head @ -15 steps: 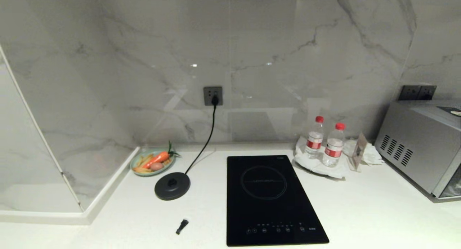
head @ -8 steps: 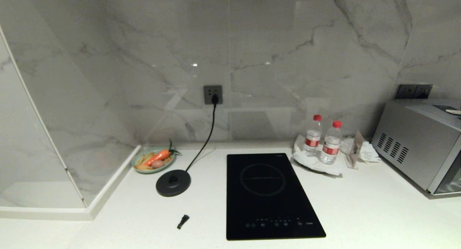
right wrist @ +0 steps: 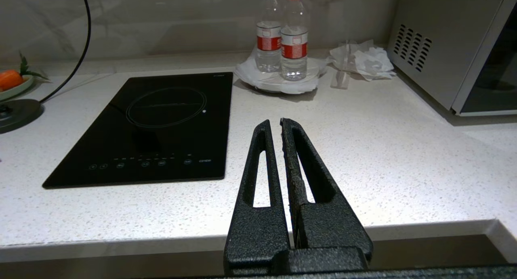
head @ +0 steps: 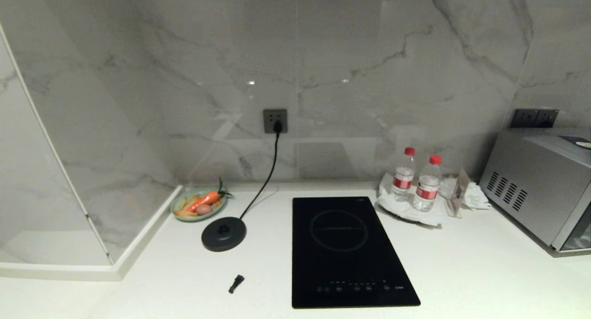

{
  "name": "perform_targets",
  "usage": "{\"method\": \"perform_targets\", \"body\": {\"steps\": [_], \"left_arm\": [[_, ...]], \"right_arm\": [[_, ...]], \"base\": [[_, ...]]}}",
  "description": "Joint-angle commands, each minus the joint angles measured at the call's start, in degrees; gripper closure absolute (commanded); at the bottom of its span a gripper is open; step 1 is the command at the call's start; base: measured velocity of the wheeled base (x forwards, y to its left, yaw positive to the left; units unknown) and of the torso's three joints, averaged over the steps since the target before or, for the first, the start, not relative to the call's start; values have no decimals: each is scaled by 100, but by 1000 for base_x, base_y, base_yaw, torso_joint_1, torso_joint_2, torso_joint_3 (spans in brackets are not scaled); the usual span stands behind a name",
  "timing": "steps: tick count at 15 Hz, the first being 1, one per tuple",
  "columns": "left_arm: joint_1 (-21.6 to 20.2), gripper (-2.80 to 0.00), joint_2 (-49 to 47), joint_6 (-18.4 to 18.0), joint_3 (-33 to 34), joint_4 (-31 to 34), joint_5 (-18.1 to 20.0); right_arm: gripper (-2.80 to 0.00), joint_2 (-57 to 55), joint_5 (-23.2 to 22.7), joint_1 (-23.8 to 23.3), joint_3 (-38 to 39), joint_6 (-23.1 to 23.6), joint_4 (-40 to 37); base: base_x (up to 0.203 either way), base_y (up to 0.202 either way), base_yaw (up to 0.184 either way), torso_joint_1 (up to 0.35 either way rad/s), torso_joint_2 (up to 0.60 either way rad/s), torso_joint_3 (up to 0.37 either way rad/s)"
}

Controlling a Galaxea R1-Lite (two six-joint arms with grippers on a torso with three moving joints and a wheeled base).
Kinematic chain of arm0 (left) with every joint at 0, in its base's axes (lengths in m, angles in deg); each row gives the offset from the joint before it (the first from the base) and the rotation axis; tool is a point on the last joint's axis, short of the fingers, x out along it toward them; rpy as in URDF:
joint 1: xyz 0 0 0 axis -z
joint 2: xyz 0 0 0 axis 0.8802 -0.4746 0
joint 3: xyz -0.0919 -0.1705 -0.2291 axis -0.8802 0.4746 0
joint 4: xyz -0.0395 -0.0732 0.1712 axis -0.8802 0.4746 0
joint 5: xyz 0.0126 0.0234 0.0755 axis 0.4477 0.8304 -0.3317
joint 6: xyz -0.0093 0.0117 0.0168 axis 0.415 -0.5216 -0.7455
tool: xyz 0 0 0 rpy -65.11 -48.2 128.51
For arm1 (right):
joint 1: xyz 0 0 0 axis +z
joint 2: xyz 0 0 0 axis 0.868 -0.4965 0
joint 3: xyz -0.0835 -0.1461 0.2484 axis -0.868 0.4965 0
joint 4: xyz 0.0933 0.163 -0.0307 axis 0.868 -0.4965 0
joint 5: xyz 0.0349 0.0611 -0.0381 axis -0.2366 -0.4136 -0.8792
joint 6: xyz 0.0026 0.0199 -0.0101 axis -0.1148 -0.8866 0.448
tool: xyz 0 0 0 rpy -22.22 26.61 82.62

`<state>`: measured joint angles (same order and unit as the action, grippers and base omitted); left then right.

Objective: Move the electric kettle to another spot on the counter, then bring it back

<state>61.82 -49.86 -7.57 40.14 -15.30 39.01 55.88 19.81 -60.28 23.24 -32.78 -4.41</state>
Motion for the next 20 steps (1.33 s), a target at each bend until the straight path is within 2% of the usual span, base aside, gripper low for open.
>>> {"method": "perform_targets", "body": {"steps": [1,5,14,20], "left_arm": [[2,0,-1,-2,0,5,2],[2,0,-1,-2,0,5,2],[2,0,-1,-2,0,5,2],[2,0,-1,-2,0,5,2]], "right_arm": [[0,0,10,14,0,1,-4],[0,0,1,11,0,1,-4],[0,0,1,7,0,-7,-4],[0,-9,10,9,0,-25,-4]], "base": [[-1,-127,16,-4,-2,-7],[0,-161,1,-1,11,3],[0,0,0,0,0,0],[0,0,0,-115,276,154]]}}
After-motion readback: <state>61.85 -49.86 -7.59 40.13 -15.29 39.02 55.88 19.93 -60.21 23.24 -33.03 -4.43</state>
